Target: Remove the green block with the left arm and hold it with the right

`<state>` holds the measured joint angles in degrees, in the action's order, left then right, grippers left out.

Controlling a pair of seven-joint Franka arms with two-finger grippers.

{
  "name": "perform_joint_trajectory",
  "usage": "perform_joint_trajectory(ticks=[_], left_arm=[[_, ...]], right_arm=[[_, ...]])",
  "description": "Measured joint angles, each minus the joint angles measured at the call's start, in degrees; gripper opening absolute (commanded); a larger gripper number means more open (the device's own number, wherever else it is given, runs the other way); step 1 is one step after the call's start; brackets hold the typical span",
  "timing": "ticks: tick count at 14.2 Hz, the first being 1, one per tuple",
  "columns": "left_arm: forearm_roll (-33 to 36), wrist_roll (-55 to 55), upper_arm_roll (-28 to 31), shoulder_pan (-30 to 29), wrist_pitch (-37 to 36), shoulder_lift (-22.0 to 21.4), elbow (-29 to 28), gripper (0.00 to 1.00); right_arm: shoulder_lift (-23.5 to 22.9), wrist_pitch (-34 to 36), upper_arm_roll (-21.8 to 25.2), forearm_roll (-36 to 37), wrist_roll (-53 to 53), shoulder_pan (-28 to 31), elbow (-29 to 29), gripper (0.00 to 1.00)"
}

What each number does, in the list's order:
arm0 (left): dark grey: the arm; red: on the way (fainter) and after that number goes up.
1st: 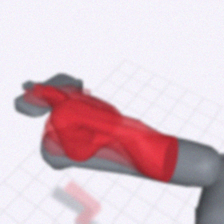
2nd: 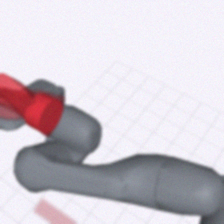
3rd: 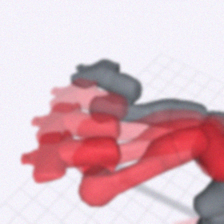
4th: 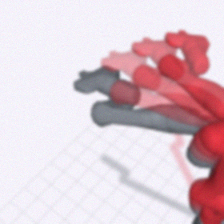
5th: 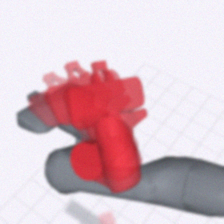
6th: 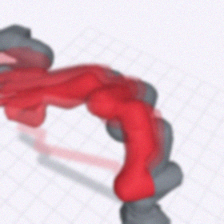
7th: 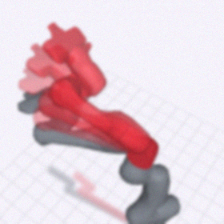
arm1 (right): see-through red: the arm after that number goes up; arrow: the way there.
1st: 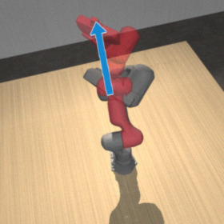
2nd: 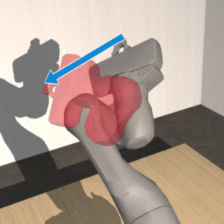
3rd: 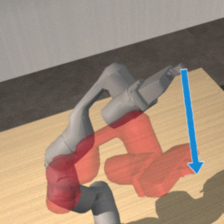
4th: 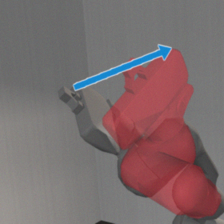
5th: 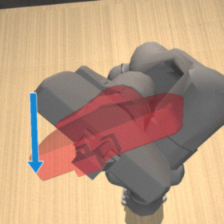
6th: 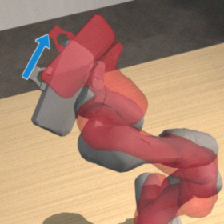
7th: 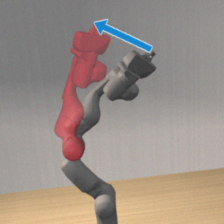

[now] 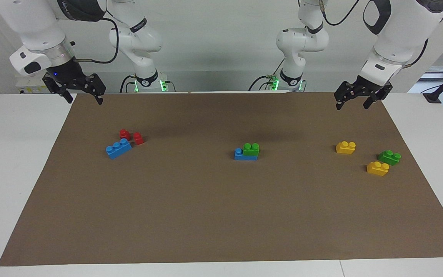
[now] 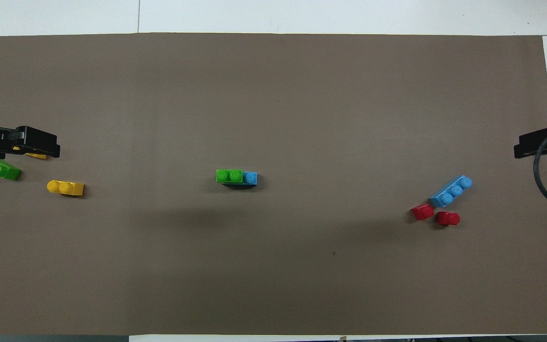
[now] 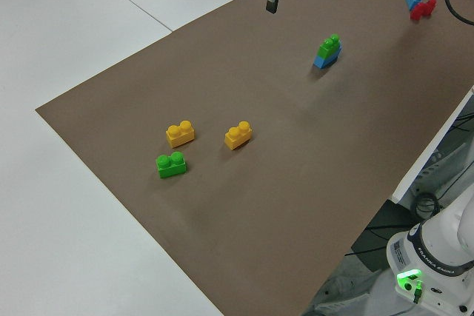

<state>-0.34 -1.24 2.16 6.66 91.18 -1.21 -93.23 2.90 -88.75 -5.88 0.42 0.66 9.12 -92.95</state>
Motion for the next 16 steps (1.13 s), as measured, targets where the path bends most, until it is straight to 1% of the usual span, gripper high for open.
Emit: perform_joint_trajectory(ticks=[7,10,11,13,16], left_arm=[[0.0,0.0,0.0,0.0,0.06,0.0,0.0,1.0],[0.0,-0.01,0.01,0.0,0.08,-0.01,0.0,1.0],[0.0,-0.01,0.01,0.0,0.08,-0.03,0.0,1.0],[0.0,-0.05,0.04,-0.02,0.08,-0.06,0.0,1.0],[0.0,-0.07,0.52,-0.22,0.08,-0.1,0.0,1.0]], right_arm=[[0.0,0.02,0.06,0.0,0.0,0.64,-0.08,1.0],[0.06,-0.19,0.13,0.0,1.15,1.08,-0.43,0.96],[0.2,-1.26,0.02,0.0,4.1,1.01,-1.23,0.96],[0.62,-5.5,-0.65,-0.03,14.06,-0.04,-4.33,0.96],[0.69,-11.4,-1.22,-0.59,35.5,-6.96,-8.97,0.95]])
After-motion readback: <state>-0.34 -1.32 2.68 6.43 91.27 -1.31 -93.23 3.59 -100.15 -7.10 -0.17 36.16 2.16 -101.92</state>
